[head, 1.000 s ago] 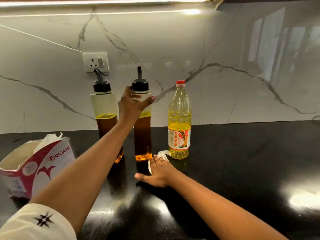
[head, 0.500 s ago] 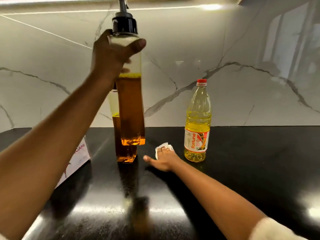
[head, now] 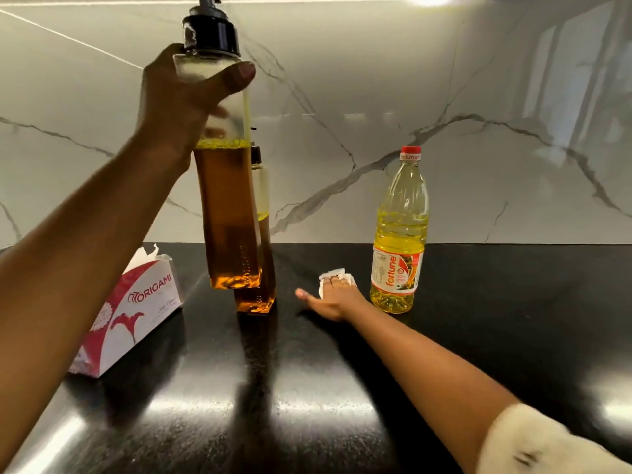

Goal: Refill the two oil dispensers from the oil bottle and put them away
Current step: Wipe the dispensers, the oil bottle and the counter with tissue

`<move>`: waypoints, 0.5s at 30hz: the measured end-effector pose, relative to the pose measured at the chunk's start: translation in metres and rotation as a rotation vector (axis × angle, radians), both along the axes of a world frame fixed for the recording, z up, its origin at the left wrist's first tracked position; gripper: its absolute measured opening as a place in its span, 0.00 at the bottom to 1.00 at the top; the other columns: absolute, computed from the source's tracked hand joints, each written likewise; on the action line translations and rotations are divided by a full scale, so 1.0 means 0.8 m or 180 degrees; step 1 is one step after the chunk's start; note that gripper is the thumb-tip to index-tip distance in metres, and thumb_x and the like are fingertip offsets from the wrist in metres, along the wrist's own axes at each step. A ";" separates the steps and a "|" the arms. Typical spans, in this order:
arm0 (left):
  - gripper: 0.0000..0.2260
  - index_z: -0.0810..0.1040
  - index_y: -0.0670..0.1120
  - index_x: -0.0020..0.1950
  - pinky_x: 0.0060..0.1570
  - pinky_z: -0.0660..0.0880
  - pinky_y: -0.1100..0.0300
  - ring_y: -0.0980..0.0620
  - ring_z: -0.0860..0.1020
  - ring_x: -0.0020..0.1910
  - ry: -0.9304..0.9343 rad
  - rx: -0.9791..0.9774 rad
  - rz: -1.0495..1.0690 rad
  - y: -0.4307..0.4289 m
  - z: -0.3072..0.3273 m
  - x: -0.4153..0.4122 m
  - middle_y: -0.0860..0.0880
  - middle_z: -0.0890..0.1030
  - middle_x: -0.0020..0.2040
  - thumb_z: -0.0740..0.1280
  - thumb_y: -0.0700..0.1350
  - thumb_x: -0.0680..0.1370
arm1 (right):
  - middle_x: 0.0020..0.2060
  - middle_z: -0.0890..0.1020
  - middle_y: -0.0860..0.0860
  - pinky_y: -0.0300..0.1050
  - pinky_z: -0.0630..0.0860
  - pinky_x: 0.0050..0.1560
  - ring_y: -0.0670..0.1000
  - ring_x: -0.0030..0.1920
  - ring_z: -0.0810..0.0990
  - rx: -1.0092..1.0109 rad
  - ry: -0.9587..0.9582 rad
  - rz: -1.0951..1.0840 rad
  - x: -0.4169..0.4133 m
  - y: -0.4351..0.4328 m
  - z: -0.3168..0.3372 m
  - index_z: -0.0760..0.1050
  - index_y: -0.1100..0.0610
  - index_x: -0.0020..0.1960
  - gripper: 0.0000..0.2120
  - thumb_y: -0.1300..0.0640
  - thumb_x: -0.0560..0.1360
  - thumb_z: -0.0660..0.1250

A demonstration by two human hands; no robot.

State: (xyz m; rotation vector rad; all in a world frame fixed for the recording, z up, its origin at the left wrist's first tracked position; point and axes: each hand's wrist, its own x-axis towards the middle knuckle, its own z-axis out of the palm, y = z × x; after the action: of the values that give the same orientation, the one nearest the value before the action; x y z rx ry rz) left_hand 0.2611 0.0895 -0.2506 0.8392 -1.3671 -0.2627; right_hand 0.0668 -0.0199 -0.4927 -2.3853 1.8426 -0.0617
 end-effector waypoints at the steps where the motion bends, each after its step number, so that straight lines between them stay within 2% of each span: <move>1: 0.30 0.76 0.51 0.58 0.39 0.80 0.53 0.52 0.81 0.38 -0.0007 0.0009 0.0011 0.003 -0.001 0.002 0.50 0.82 0.46 0.77 0.62 0.61 | 0.75 0.53 0.63 0.55 0.45 0.75 0.60 0.75 0.50 0.0032 0.0018 -0.0126 0.010 -0.013 -0.001 0.50 0.63 0.76 0.52 0.24 0.69 0.41; 3: 0.29 0.76 0.51 0.57 0.39 0.80 0.54 0.53 0.81 0.38 0.0012 0.0008 0.0015 0.007 -0.004 0.008 0.51 0.82 0.45 0.77 0.62 0.61 | 0.74 0.57 0.63 0.56 0.49 0.75 0.61 0.74 0.55 -0.0028 0.0163 -0.0081 0.029 -0.016 0.002 0.54 0.64 0.75 0.51 0.24 0.70 0.42; 5: 0.29 0.76 0.50 0.58 0.37 0.79 0.56 0.54 0.81 0.37 -0.0020 0.0028 0.0020 0.010 -0.005 0.012 0.52 0.81 0.44 0.76 0.61 0.62 | 0.72 0.61 0.63 0.55 0.53 0.73 0.60 0.73 0.58 -0.0102 0.0293 0.0357 0.038 0.016 0.007 0.60 0.65 0.73 0.48 0.26 0.72 0.44; 6: 0.29 0.76 0.49 0.58 0.37 0.79 0.56 0.53 0.81 0.38 -0.0042 0.0017 0.0009 0.011 -0.006 0.012 0.52 0.81 0.44 0.76 0.61 0.63 | 0.73 0.60 0.64 0.54 0.52 0.73 0.60 0.74 0.56 -0.0125 0.0287 0.0662 0.038 0.046 0.007 0.60 0.66 0.73 0.46 0.28 0.73 0.45; 8: 0.28 0.76 0.50 0.57 0.37 0.78 0.56 0.53 0.80 0.38 -0.0022 -0.0001 -0.0045 0.013 -0.006 0.013 0.52 0.81 0.43 0.76 0.61 0.63 | 0.75 0.53 0.62 0.52 0.46 0.75 0.58 0.76 0.48 -0.0180 0.0137 0.1279 0.022 0.114 -0.002 0.51 0.65 0.75 0.43 0.31 0.75 0.46; 10: 0.23 0.77 0.52 0.53 0.36 0.78 0.56 0.52 0.80 0.37 0.0037 0.0033 -0.0122 0.013 -0.007 0.012 0.52 0.81 0.42 0.76 0.60 0.63 | 0.77 0.45 0.54 0.44 0.38 0.74 0.51 0.76 0.42 -0.0082 -0.0091 0.1630 -0.017 0.169 -0.006 0.43 0.58 0.77 0.41 0.32 0.76 0.45; 12: 0.19 0.77 0.55 0.49 0.35 0.78 0.56 0.52 0.80 0.35 0.0084 0.0111 -0.0177 0.014 -0.007 0.009 0.53 0.81 0.40 0.76 0.60 0.63 | 0.76 0.43 0.49 0.40 0.36 0.70 0.48 0.76 0.41 0.0097 -0.0092 0.1425 -0.064 0.178 -0.002 0.41 0.55 0.77 0.41 0.30 0.74 0.44; 15: 0.18 0.78 0.54 0.48 0.37 0.80 0.54 0.51 0.81 0.36 0.0131 0.0174 -0.0247 0.019 -0.008 0.002 0.51 0.82 0.40 0.77 0.58 0.63 | 0.77 0.44 0.55 0.47 0.39 0.73 0.53 0.76 0.42 0.0156 0.0053 0.0637 -0.088 0.141 0.006 0.41 0.57 0.77 0.49 0.24 0.68 0.41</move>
State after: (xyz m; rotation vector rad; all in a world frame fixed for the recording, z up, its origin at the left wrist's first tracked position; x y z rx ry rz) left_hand 0.2627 0.1043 -0.2569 0.8228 -1.3606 -0.3770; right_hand -0.0033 0.0927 -0.4881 -2.5283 1.5823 0.0227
